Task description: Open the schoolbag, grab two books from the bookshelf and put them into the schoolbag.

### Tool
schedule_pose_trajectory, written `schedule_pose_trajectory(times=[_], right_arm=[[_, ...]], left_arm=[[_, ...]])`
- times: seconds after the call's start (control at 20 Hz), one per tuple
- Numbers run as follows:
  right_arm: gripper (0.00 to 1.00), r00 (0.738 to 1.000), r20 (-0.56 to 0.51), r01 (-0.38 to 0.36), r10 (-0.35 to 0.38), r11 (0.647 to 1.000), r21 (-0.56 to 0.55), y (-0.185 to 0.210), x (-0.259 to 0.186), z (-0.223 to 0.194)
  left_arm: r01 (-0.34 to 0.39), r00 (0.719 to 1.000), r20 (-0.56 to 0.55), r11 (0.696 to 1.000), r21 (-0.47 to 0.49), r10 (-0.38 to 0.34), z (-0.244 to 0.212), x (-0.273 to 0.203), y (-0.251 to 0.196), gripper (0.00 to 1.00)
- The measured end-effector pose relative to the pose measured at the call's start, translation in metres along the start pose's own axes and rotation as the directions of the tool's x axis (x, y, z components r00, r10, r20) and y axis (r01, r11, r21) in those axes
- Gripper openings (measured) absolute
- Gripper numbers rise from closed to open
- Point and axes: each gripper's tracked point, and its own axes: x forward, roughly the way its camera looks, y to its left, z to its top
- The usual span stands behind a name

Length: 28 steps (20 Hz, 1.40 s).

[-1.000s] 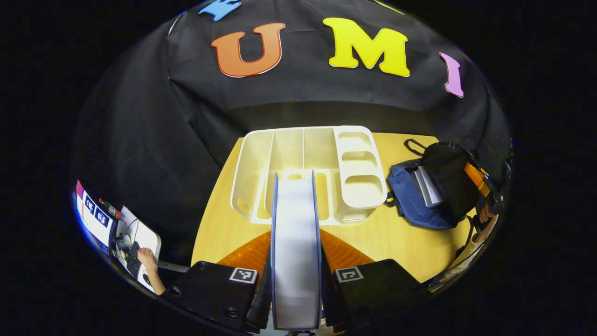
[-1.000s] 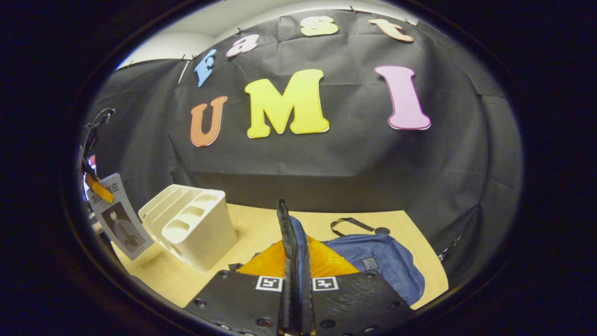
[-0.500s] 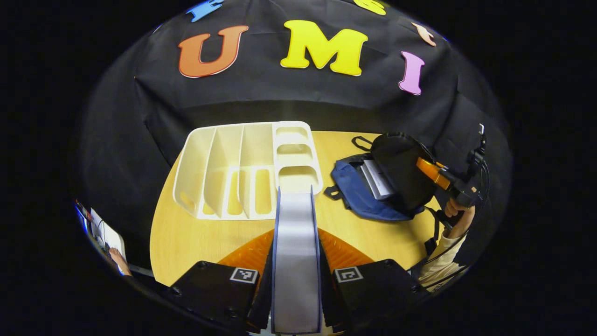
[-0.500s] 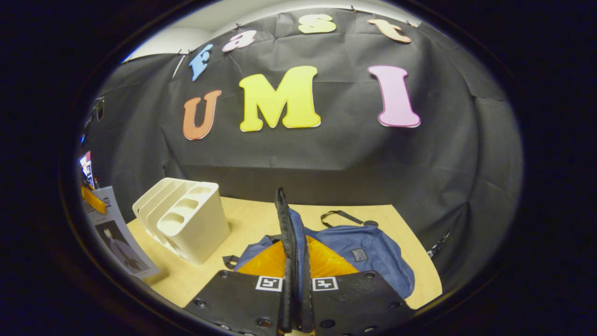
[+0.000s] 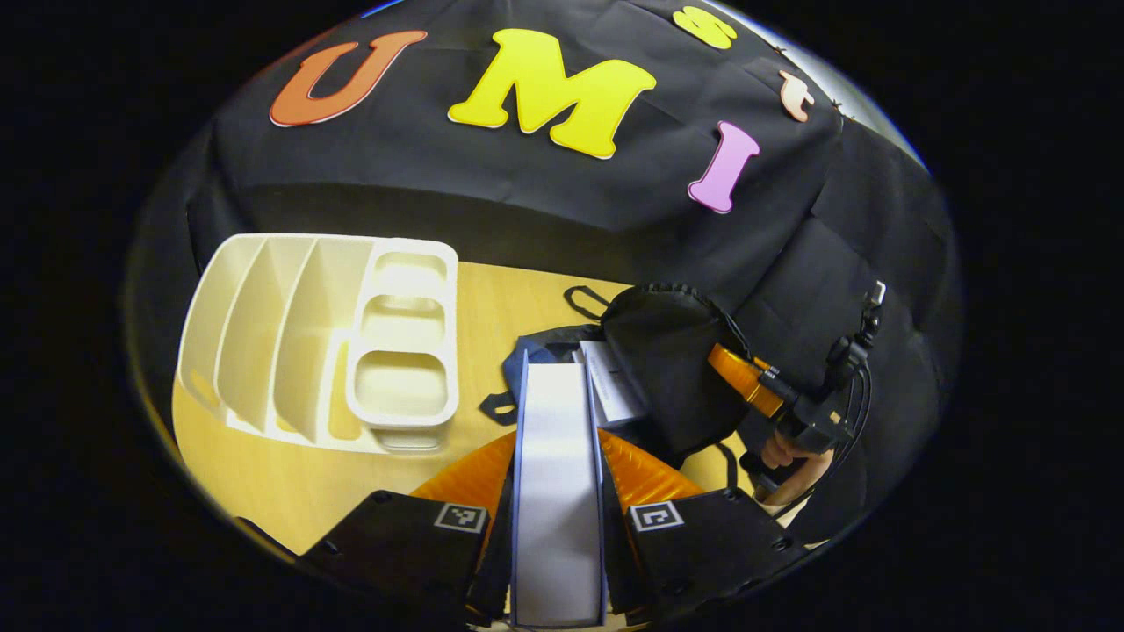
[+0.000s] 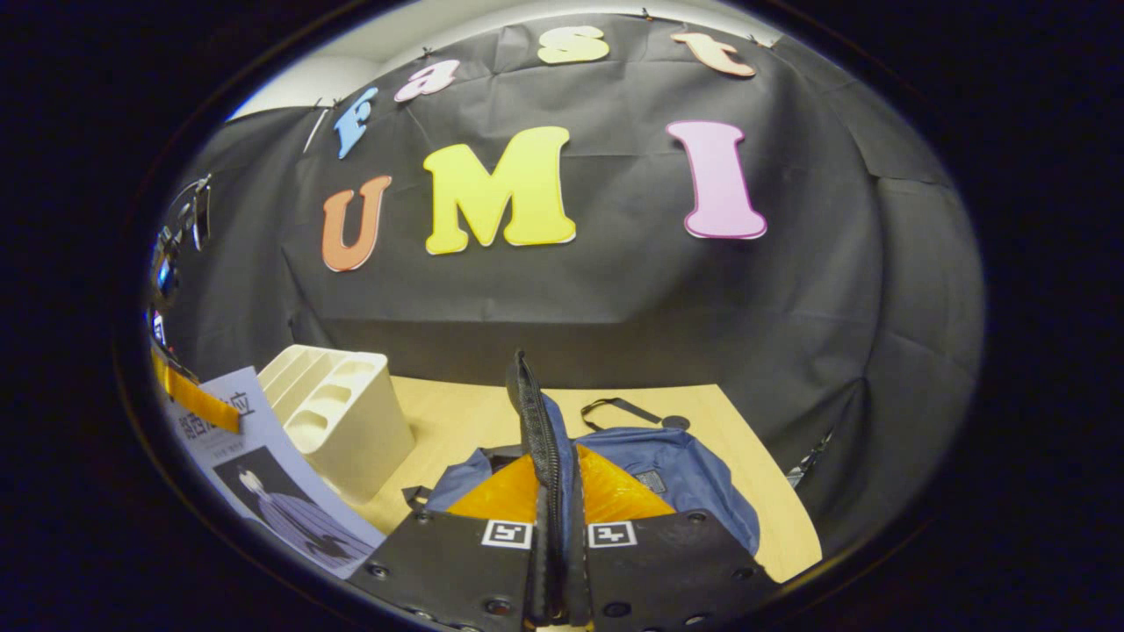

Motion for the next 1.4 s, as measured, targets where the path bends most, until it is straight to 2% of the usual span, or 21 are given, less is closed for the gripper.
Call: schedule_pose_trajectory(times=[0.15, 0.2, 0.25, 0.3, 0.4, 0.5, 0.6, 0.8, 0.95, 1.1, 1.15, 1.25, 1.4], right_arm=[[0.08, 1.0, 0.002, 0.008, -0.008, 1.0, 0.028, -0.007, 0.0, 0.011], [0.08, 1.0, 0.006, 0.011, -0.012, 0.999, 0.033, -0.008, -0.001, 0.013], [0.08, 1.0, 0.008, 0.015, -0.015, 0.999, 0.038, -0.008, -0.001, 0.015], [0.08, 1.0, 0.006, 0.013, -0.014, 0.999, 0.037, -0.007, 0.0, 0.013], [0.08, 1.0, 0.0, 0.018, -0.019, 0.999, 0.034, -0.005, 0.001, 0.012], [0.08, 0.999, 0.019, 0.026, -0.026, 0.999, 0.024, 0.001, -0.002, 0.02], [0.11, 0.998, 0.054, 0.027, -0.028, 1.0, 0.01, 0.01, -0.005, 0.033], [0.08, 0.997, 0.082, 0.001, 0.001, 1.0, -0.018, 0.028, -0.005, 0.046], [0.08, 0.996, 0.083, -0.017, 0.018, 1.0, -0.012, 0.032, 0.0, 0.048], [0.08, 0.996, 0.075, -0.038, 0.038, 0.999, -0.002, 0.035, 0.003, 0.047], [0.11, 0.996, 0.075, -0.043, 0.043, 0.999, 0.001, 0.036, 0.003, 0.047], [0.08, 0.996, 0.075, -0.054, 0.053, 0.998, 0.016, 0.035, 0.001, 0.046], [0.08, 0.994, 0.092, -0.065, 0.061, 0.997, 0.042, 0.031, -0.003, 0.05]], left_arm=[[0.085, 0.994, 0.083, 0.991, -0.102, -0.077, 0.028, 0.023, -0.01, 0.45], [0.106, 0.989, 0.121, 0.983, -0.148, -0.089, 0.038, 0.029, -0.008, 0.49], [0.134, 0.981, 0.163, 0.969, -0.208, -0.101, 0.046, 0.036, -0.006, 0.45], [0.165, 0.974, 0.197, 0.947, -0.276, -0.112, 0.052, 0.042, -0.003, 0.45], [0.258, 0.948, 0.282, 0.875, -0.41, -0.147, 0.065, 0.051, 0.004, 0.41], [0.298, 0.933, 0.333, 0.815, -0.497, -0.139, 0.067, 0.068, 0.015, 0.45], [0.292, 0.934, 0.34, 0.792, -0.536, -0.114, 0.069, 0.089, 0.026, 0.45], [0.299, 0.925, 0.364, 0.799, -0.523, -0.107, 0.076, 0.116, 0.022, 0.45], [0.258, 0.928, 0.367, 0.83, -0.495, -0.07, 0.08, 0.137, 0.018, 0.45], [0.238, 0.944, 0.321, 0.827, -0.51, -0.074, 0.07, 0.161, 0.011, 0.45], [0.238, 0.946, 0.314, 0.823, -0.517, -0.076, 0.067, 0.168, 0.009, 0.45], [0.188, 0.95, 0.31, 0.846, -0.5, -0.028, 0.061, 0.178, 0.014, 0.45], [0.154, 0.951, 0.309, 0.884, -0.441, -0.012, 0.059, 0.189, 0.005, 0.46]])
